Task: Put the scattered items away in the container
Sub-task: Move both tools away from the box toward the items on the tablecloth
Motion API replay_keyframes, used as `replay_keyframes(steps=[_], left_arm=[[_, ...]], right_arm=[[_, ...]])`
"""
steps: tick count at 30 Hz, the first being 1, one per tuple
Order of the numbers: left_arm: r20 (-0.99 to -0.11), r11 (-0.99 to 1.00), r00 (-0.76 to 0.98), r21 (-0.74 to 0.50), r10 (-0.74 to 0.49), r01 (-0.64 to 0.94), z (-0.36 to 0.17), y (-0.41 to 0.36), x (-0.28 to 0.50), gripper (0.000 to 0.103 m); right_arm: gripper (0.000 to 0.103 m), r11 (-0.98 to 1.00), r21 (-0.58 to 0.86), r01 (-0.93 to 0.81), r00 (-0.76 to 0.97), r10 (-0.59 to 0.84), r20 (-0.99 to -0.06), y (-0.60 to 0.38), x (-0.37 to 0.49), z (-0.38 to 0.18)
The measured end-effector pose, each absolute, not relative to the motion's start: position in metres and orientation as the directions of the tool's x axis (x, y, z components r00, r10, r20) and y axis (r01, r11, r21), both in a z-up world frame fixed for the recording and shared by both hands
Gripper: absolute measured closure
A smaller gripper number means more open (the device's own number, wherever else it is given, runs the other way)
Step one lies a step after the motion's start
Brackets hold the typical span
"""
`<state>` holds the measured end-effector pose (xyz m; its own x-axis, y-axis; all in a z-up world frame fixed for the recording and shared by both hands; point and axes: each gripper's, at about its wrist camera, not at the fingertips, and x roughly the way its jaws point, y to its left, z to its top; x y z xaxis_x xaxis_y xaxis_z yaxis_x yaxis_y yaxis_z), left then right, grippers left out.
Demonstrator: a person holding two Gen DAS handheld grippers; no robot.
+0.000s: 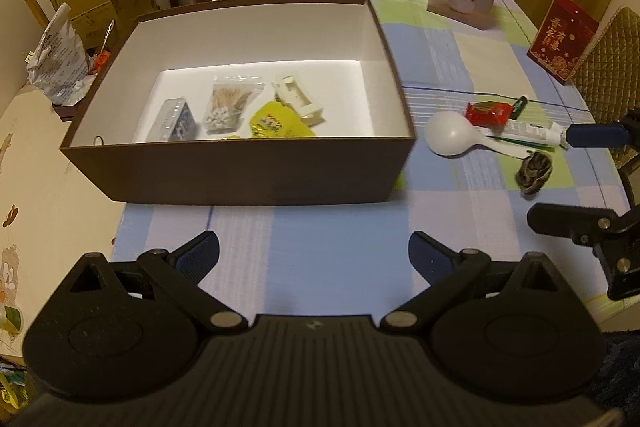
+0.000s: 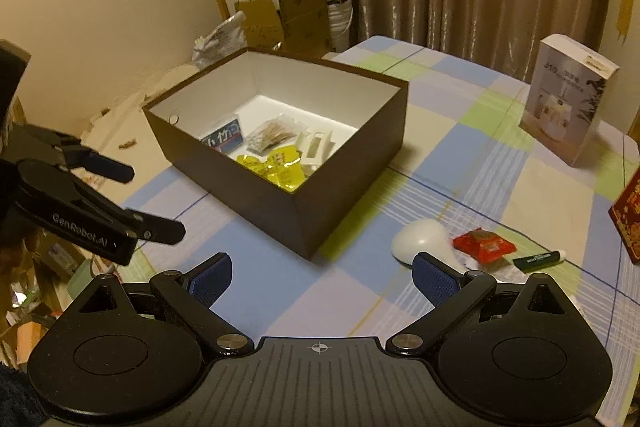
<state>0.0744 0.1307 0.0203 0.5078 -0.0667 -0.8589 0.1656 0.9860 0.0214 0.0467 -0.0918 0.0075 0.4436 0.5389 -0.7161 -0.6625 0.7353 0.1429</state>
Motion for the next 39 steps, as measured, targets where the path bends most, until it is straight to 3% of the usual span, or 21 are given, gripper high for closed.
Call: replay_keyframes(steps=[8, 22, 35, 39], left_arm=[[-0.851, 0.982, 0.513, -0.017, -0.113, 0.187, 0.017, 0.092, 0.068, 0.004], [-0.835, 0.948, 0.508, -0.051, -0.213, 0.314, 0.007, 0.02, 0.077, 0.005], [-0.846, 0.891, 0.452, -0.058, -0.284, 0.451, -0.016, -0.04, 0.098, 0.011], [-0.849, 0.863, 0.427, -0.066, -0.312, 0.5, -0.024, -0.058, 0.107, 0.018]], right_arm=[[0.002, 0.776, 0.205, -0.596, 0.453, 0.536, -0.712, -0.145, 0.051, 0.003], [0.002, 0.886, 0.161, -0.436, 0.52, 0.393, -0.759, -0.228, 0.055, -0.015], [0.002, 0.934, 0.157, -0.32, 0.527, 0.314, -0.79, -0.277, 0.067, -0.032], [0.002, 0.942, 0.161, -0.295, 0.522, 0.3, -0.799, -0.287, 0.071, -0.039]])
